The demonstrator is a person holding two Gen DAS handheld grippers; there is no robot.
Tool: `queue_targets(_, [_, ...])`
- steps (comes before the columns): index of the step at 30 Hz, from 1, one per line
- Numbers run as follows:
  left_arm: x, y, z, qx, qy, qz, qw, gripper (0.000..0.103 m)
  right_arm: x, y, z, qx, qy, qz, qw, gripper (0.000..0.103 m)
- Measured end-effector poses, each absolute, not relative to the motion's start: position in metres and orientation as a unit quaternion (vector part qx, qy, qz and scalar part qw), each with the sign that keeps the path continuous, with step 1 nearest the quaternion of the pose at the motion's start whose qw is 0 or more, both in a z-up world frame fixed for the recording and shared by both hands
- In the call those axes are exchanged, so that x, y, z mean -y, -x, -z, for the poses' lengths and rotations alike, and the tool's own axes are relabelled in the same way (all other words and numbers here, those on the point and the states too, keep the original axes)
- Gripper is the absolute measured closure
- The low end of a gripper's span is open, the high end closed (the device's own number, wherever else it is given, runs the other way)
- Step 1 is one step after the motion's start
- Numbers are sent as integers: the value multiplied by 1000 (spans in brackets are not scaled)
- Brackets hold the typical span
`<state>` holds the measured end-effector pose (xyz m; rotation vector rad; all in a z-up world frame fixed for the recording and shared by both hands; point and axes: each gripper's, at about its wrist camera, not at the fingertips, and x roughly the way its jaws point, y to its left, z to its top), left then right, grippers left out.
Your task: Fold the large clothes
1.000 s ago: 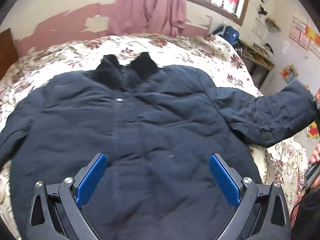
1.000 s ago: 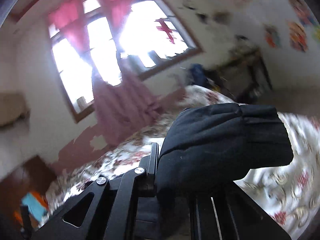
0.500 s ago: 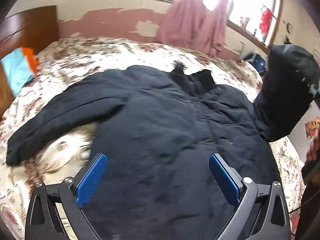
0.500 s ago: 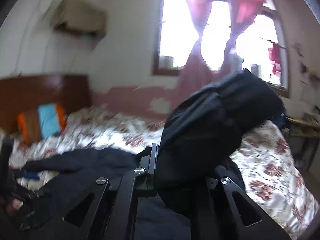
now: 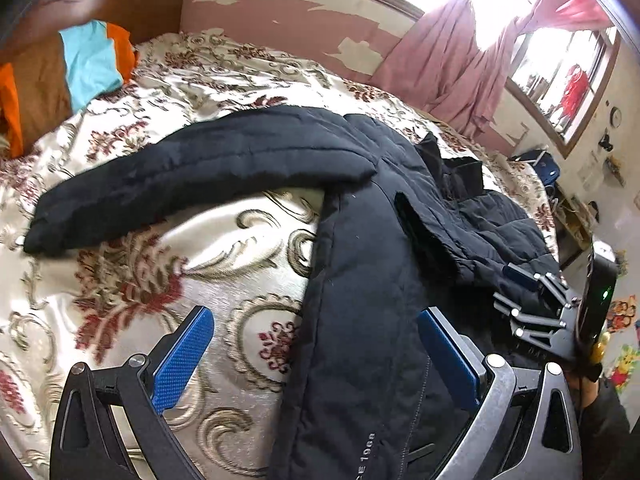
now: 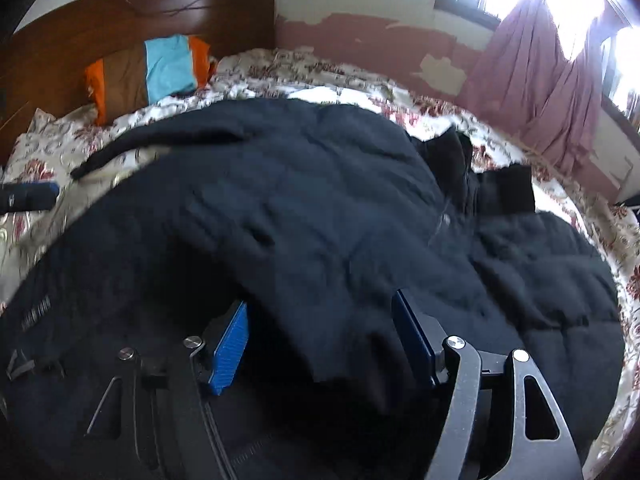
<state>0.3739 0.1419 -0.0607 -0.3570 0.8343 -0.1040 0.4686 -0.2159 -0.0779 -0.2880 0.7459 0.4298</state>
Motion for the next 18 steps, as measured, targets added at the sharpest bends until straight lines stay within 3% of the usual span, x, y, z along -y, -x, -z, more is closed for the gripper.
queue_targets(6, [-107, -383, 64, -385, 191, 134, 893, 0, 287, -425, 53, -358, 77, -191, 911, 33])
queue_targets(15, [-35, -430, 80, -407, 231, 174, 867, 2, 391, -420, 61, -355, 60, -101, 927, 32])
queue_targets(18, [-29, -441, 81, -401, 262, 153, 864, 14, 416, -417, 66, -356, 60, -86, 929, 32])
